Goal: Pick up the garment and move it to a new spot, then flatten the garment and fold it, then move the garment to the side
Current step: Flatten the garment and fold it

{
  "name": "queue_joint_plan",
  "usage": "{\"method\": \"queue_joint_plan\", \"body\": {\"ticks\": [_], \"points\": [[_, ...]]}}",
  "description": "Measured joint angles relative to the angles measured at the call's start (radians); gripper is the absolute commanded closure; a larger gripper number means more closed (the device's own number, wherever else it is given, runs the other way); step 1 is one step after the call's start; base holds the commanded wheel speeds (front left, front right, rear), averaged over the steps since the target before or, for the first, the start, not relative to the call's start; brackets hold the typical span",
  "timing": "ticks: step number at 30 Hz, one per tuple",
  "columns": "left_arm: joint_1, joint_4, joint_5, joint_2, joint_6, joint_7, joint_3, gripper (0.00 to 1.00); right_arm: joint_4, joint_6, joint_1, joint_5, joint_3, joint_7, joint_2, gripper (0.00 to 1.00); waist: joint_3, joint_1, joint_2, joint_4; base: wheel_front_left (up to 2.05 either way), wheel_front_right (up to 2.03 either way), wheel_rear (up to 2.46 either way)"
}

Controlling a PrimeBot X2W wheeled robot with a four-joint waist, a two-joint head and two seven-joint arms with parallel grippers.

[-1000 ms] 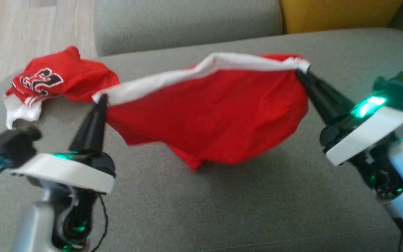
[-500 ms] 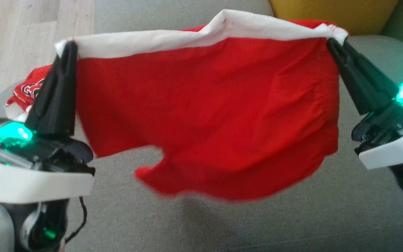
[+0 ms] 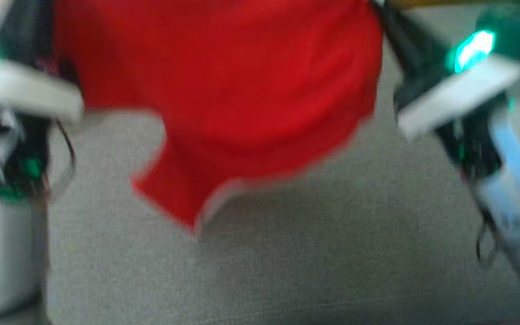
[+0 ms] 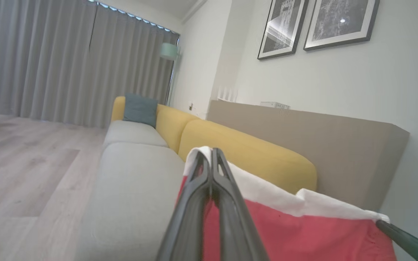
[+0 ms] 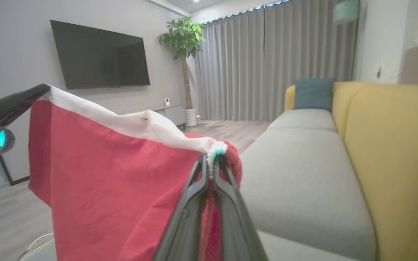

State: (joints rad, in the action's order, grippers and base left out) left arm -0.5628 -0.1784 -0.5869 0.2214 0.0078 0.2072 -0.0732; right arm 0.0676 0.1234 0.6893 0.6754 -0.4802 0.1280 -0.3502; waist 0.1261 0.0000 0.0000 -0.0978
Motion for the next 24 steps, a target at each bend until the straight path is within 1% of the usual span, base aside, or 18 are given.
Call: {"method": "queue_joint_plan", "body": {"ticks": [4,8,11,12,13,14,15,16,19,22,24], "points": [[-0.263,0.177,0.055,0.005,-0.034,-0.053,-0.015,1.0,0.226,0.0,0.236,-0.117,0.008,-0.148,0.064,1.0,0.074,0.0,0.0,0.008,0.0,0.0,0.0],[-0.451,0.337,0.11,-0.004,-0.045,-0.151,-0.032,1.0,0.461,0.0,0.416,-0.233,0.042,-0.309,0.135,1.0,0.153,0.0,0.0,0.016,0.0,0.0,0.0],[-0.506,0.454,0.119,-0.039,-0.053,-0.22,-0.044,1.0,0.623,0.0,0.479,-0.282,0.059,-0.36,0.18,1.0,0.21,0.0001,0.0,0.026,0.0,0.0,0.0],[-0.506,0.454,0.119,-0.039,-0.053,-0.22,-0.044,1.0,0.623,0.0,0.479,-0.282,0.059,-0.36,0.18,1.0,0.21,0.0001,0.0,0.026,0.0,0.0,0.0],[-0.505,0.533,0.117,-0.066,-0.063,-0.263,-0.05,1.0,0.713,0.0,0.485,-0.3,0.061,-0.372,0.201,1.0,0.244,0.0002,0.0,0.034,0.0,0.0,0.0],[-0.505,0.533,0.117,-0.066,-0.063,-0.263,-0.05,1.0,0.713,0.0,0.485,-0.3,0.061,-0.372,0.201,1.0,0.244,0.0002,0.0,0.034,0.0,0.0,0.0],[-0.49,0.606,0.109,-0.083,-0.073,-0.298,-0.062,1.0,0.781,0.0,0.479,-0.3,0.057,-0.376,0.218,1.0,0.274,0.0003,-0.0001,0.044,0.0,0.0,0.0],[-0.49,0.606,0.109,-0.083,-0.073,-0.298,-0.062,1.0,0.781,0.0,0.479,-0.3,0.057,-0.376,0.218,1.0,0.274,0.0003,-0.0001,0.044,0.0,0.0,0.0],[-0.438,0.681,0.109,-0.093,-0.098,-0.345,-0.085,1.0,0.818,0.0,0.442,-0.296,0.028,-0.379,0.223,1.0,0.307,0.0003,-0.0001,0.059,0.0,0.0,0.0],[-0.386,0.716,0.088,-0.095,-0.113,-0.386,-0.095,1.0,0.789,0.0,0.386,-0.281,0.002,-0.379,0.219,1.0,0.322,0.0003,-0.0001,0.071,0.0,0.0,0.0],[-0.362,0.716,0.07,-0.095,-0.115,-0.404,-0.098,1.0,0.752,0.0,0.352,-0.267,-0.01,-0.379,0.215,1.0,0.319,0.0002,-0.0001,0.071,0.0,0.0,0.0]]}}
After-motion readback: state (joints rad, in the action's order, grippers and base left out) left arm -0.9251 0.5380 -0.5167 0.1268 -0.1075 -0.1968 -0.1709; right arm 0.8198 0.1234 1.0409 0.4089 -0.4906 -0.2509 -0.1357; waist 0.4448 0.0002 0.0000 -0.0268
